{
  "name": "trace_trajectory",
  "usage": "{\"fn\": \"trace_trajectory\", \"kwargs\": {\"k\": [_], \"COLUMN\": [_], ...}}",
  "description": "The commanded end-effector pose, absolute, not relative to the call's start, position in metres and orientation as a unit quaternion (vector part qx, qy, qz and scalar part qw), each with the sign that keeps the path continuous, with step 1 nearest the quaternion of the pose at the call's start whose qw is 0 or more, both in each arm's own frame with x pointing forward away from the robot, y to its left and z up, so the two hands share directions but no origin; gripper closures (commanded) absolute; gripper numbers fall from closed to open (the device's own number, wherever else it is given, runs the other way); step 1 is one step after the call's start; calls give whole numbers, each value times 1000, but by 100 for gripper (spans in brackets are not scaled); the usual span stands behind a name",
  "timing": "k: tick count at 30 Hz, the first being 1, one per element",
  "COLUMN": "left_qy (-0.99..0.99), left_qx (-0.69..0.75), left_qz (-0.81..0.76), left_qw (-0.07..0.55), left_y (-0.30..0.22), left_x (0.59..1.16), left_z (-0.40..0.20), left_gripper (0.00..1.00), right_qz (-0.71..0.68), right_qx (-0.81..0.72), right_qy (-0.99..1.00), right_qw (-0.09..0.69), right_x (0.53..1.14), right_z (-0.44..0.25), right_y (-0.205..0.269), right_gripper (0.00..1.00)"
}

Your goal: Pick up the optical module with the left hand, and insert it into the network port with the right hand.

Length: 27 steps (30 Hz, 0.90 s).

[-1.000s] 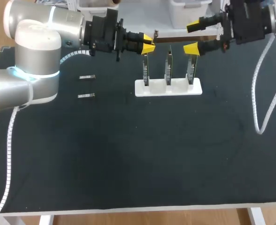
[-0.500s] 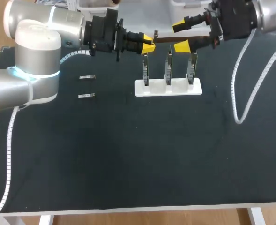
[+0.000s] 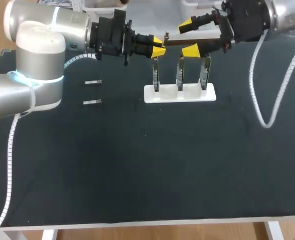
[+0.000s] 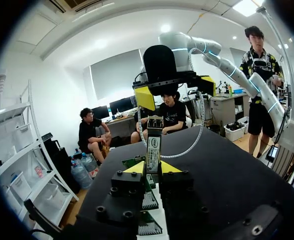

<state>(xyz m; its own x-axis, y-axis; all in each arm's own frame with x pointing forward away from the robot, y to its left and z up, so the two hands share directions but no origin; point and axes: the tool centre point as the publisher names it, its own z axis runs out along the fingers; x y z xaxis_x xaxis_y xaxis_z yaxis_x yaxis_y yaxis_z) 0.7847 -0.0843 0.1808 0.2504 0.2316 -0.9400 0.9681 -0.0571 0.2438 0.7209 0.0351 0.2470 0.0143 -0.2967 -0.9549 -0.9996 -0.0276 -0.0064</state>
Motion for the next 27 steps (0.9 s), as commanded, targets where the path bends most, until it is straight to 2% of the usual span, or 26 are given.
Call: {"fn": "trace_trajectory", "kwargs": {"k": [1, 13, 27], "left_qy": [483, 483, 483], "left_qx": [622, 622, 622], "left_qz": [-375, -375, -375], "left_qw": [489, 489, 489], "left_y": [-85, -85, -85], "left_x": [784, 784, 784], "left_z": [181, 181, 181], "left_gripper": [100, 100, 100], "right_qz": [431, 442, 444], "right_qx": [-587, -609, -612], "right_qy": [546, 502, 496], "right_qw": [414, 426, 427], "right_x": [731, 753, 765], "right_z": [245, 238, 231], "right_y": [42, 66, 70], "right_gripper": [0, 0, 0]}}
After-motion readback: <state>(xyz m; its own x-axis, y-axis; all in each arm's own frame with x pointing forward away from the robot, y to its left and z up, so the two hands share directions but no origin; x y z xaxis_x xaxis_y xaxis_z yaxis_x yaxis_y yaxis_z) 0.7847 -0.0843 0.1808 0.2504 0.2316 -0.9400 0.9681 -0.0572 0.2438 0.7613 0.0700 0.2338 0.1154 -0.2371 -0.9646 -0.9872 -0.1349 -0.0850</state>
